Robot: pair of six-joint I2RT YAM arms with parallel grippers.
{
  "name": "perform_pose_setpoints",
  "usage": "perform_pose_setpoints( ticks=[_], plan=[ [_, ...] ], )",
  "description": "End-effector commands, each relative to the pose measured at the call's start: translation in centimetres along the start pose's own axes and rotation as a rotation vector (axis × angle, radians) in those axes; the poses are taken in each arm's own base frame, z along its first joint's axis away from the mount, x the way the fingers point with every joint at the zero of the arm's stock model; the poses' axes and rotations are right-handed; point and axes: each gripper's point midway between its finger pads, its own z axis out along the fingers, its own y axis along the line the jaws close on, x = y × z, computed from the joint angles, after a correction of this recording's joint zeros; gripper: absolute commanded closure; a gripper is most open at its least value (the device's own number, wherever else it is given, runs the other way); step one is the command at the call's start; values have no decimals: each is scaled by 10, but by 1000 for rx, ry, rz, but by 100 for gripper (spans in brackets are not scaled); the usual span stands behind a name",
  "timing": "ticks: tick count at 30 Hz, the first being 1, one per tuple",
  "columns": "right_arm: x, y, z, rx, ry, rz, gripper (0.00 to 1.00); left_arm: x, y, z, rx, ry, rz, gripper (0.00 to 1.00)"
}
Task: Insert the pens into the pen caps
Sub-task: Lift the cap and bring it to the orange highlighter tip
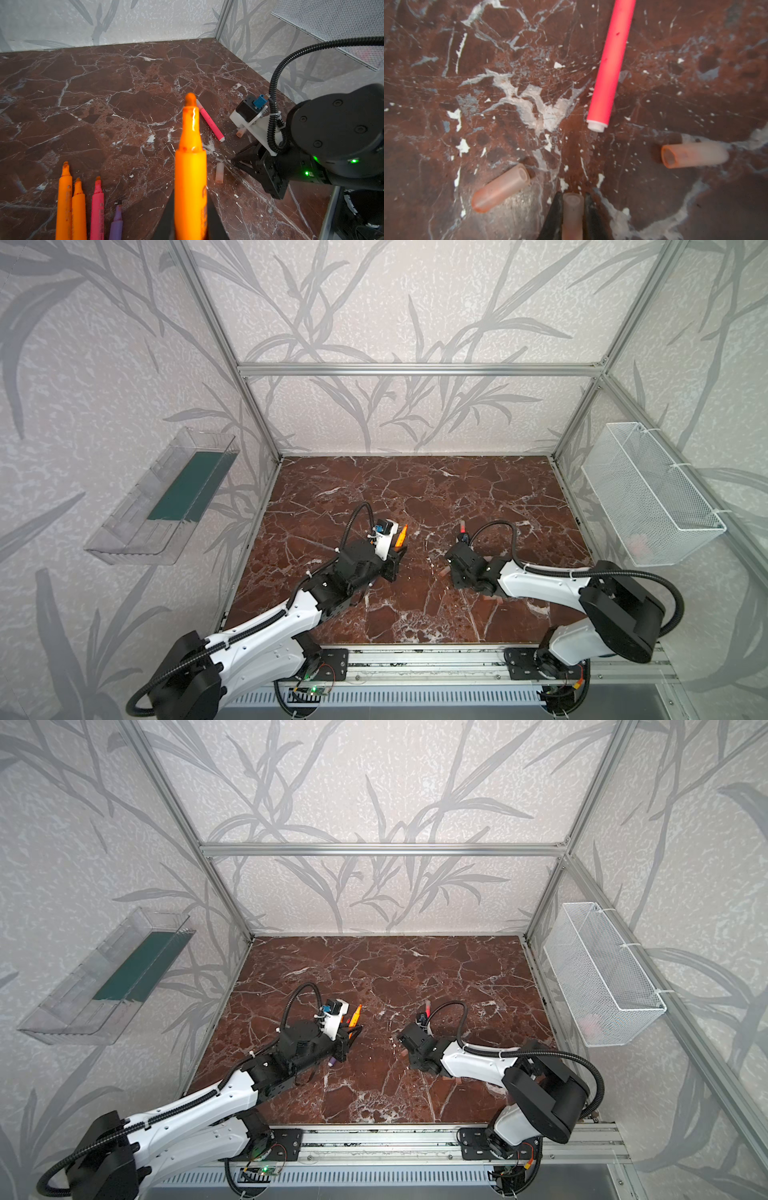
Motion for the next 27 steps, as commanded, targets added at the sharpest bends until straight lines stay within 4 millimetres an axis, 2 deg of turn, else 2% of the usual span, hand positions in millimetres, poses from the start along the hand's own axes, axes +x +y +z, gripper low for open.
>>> perform_pose_setpoints(
  ticks=[1, 9, 12, 14, 17, 19, 22, 27],
  plan=[
    [-16, -3, -24, -29, -67, 44, 88, 0, -16, -1, 87, 3, -28, 100],
    [-72, 12, -96, -275, -352, 162, 90, 25, -46, 12, 162, 34, -44, 100],
    [-83, 13, -122, -368, -434, 236, 90, 28, -62, 12, 179, 25, -22, 100],
    [-89, 23, -138, -493, -500, 258, 90, 30, -70, 14, 203, 16, -26, 100],
    [-99, 28, -153, -600, -593, 324, 90, 29, -79, 16, 225, 4, -30, 100],
    [-103, 29, -159, -636, -601, 361, 92, 29, -83, 18, 235, -3, -32, 100],
    [-111, 43, -170, -721, -603, 378, 95, 26, -85, 19, 238, -20, -38, 100],
    [-126, 58, -177, -802, -623, 421, 96, 22, -88, 19, 244, -33, -37, 100]
  ],
)
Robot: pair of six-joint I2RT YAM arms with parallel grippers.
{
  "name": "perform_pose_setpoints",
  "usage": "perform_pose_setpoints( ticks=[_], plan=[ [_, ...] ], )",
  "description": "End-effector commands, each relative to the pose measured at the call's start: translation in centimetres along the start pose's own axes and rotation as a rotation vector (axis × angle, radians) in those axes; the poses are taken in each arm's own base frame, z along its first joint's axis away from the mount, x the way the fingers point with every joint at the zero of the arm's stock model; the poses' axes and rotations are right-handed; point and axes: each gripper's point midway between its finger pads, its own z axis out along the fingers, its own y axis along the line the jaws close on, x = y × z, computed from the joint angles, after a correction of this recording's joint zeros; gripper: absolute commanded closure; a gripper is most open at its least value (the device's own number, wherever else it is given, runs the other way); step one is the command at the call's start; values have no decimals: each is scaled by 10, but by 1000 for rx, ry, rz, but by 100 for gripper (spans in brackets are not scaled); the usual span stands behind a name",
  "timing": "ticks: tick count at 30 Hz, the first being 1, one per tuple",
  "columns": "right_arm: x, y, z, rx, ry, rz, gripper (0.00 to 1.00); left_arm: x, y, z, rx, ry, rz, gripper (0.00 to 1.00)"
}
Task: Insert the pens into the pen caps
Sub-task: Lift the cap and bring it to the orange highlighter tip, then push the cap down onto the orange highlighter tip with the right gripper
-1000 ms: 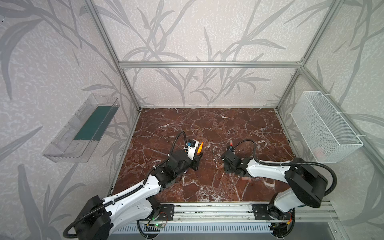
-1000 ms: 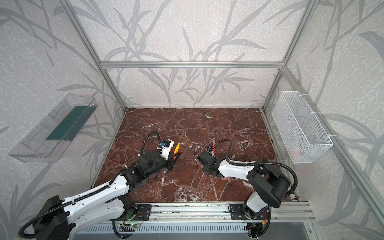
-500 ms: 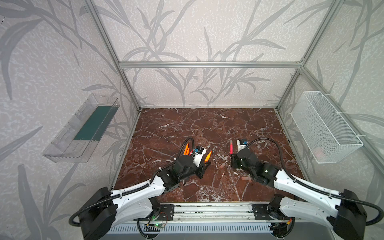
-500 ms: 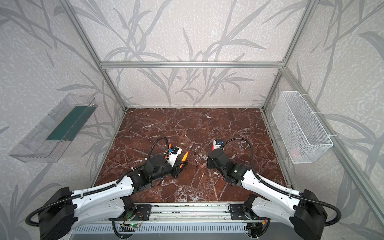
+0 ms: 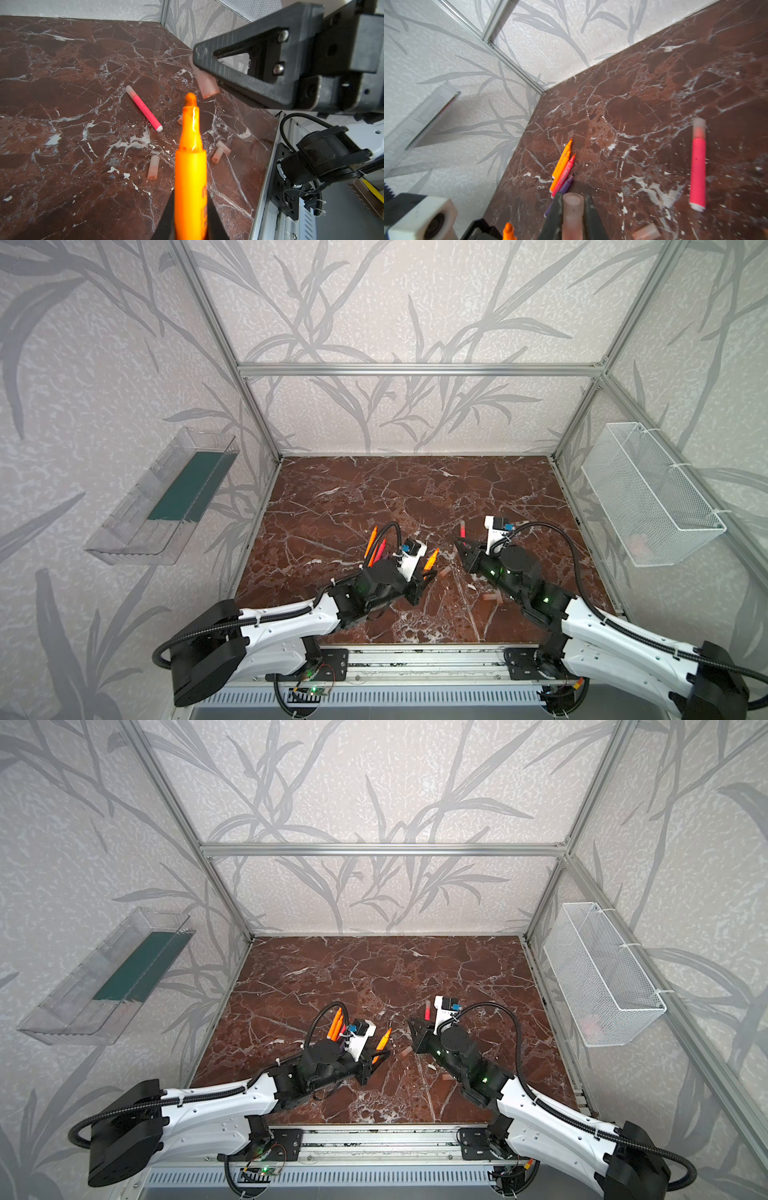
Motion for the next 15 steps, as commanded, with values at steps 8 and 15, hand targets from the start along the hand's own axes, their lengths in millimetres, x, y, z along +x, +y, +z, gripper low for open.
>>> perform_pose_setpoints(
  ticks=[8, 15],
  plan=[
    [-28, 45, 8, -173, -95, 120, 98, -12, -2, 5, -8, -58, -6, 100],
    [-26, 51, 10, -190, -104, 137, 98, -14, -4, 7, 1, -61, -8, 100]
  ],
)
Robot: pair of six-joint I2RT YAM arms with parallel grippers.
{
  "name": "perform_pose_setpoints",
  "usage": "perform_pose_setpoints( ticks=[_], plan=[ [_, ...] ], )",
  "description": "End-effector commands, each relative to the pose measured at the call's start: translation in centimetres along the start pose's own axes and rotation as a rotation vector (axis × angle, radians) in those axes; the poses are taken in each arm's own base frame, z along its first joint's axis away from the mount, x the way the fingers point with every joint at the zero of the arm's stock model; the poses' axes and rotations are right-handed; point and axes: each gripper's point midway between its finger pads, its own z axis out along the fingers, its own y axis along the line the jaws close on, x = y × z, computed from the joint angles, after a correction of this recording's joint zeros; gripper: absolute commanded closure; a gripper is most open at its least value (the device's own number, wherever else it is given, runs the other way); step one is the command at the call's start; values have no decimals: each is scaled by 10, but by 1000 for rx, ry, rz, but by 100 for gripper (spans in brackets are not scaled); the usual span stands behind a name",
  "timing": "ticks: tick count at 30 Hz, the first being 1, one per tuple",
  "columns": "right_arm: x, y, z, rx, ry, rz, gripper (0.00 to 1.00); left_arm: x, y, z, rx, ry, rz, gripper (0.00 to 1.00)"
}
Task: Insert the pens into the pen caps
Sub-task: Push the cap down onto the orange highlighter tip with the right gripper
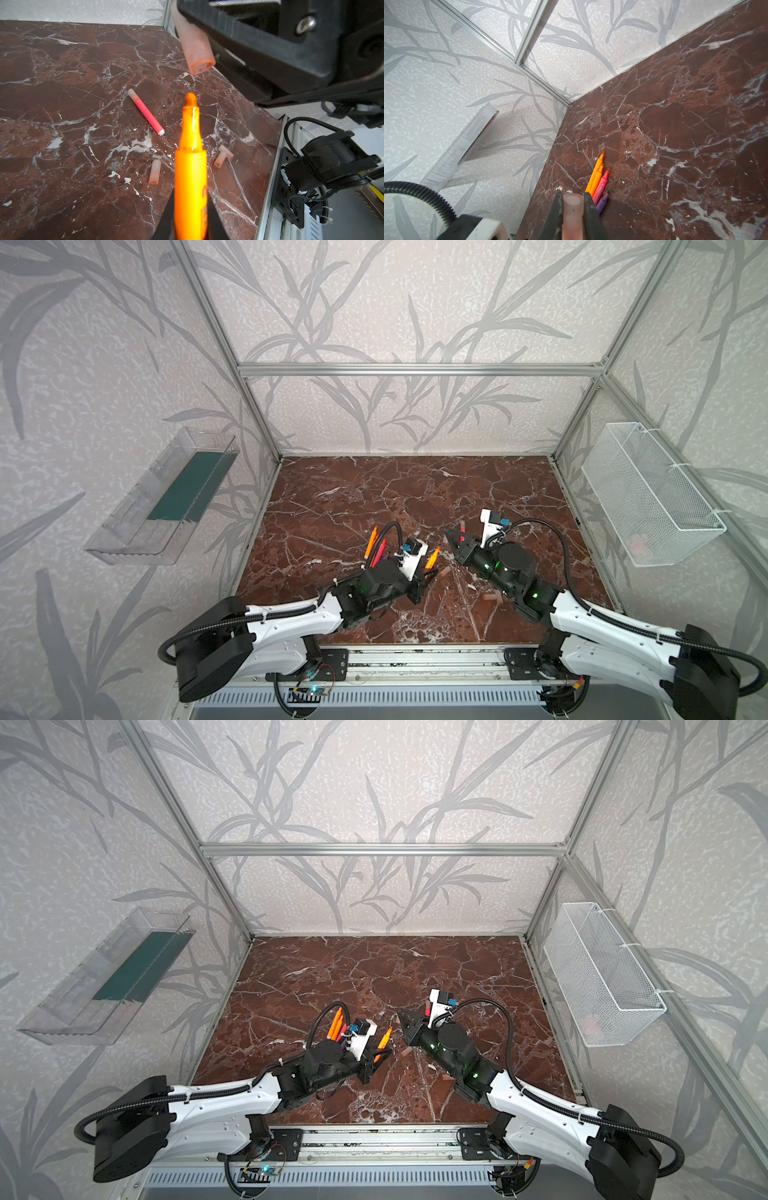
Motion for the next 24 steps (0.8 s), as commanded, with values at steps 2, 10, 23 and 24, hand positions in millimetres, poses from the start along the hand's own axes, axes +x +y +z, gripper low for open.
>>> perform_pose_setpoints(
  ticks=[2, 10, 23, 24],
  plan=[
    [-11, 21, 3, -56, -44, 25, 98, -14, -7, 2, 18, -48, -10, 100],
    [-5, 22, 5, -63, -33, 28, 98, -14, -6, 3, 10, -51, -12, 100],
    [16, 17, 7, -54, -4, 26, 99, -21, -4, -1, -4, -86, -21, 100],
    [16, 15, 7, -50, -4, 26, 99, -21, -3, -2, -6, -88, -23, 100]
  ],
)
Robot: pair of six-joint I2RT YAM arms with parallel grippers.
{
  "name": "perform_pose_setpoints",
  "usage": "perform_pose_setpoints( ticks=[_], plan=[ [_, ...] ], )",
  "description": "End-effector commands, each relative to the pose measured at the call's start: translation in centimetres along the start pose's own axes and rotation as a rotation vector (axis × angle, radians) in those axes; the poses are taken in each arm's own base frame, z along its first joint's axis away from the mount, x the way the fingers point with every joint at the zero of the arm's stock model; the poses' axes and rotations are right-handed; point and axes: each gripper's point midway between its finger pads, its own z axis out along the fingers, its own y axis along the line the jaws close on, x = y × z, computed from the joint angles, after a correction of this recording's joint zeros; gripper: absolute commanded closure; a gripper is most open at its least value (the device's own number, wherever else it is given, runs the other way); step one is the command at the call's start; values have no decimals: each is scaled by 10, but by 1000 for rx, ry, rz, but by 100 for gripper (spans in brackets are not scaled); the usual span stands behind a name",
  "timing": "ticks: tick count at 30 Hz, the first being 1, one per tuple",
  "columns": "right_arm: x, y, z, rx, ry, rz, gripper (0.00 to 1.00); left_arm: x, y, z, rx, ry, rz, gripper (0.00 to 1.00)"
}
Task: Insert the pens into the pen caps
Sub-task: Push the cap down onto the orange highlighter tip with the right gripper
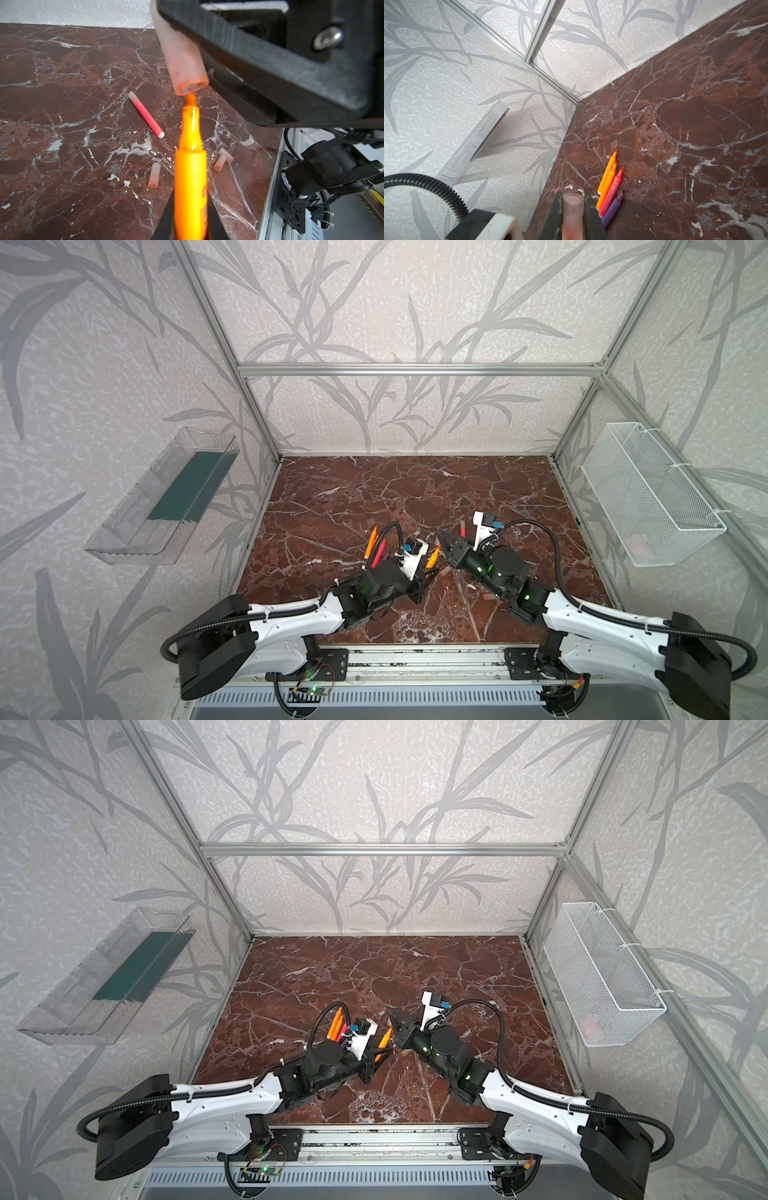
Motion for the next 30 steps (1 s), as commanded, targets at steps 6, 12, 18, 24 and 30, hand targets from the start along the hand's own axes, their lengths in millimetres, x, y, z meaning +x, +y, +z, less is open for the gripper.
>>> perform_pose_setpoints(
  ticks=[6, 12, 18, 24, 30],
  plan=[
    [-8, -1, -5, 8, -50, -16, 99, -18, -3, -7, -1, -73, -17, 100],
    [-19, 4, -12, 8, -81, -36, 99, -17, -5, -6, 7, -65, -12, 100],
    [-15, 1, -12, 12, -74, -29, 99, -18, -5, -6, 11, -67, -12, 100],
    [-10, 1, -5, 6, -60, -29, 100, -18, -7, -7, 17, -68, -12, 100],
    [-8, 2, -2, 0, -50, -30, 100, -19, -7, -7, 20, -70, -9, 100]
  ],
)
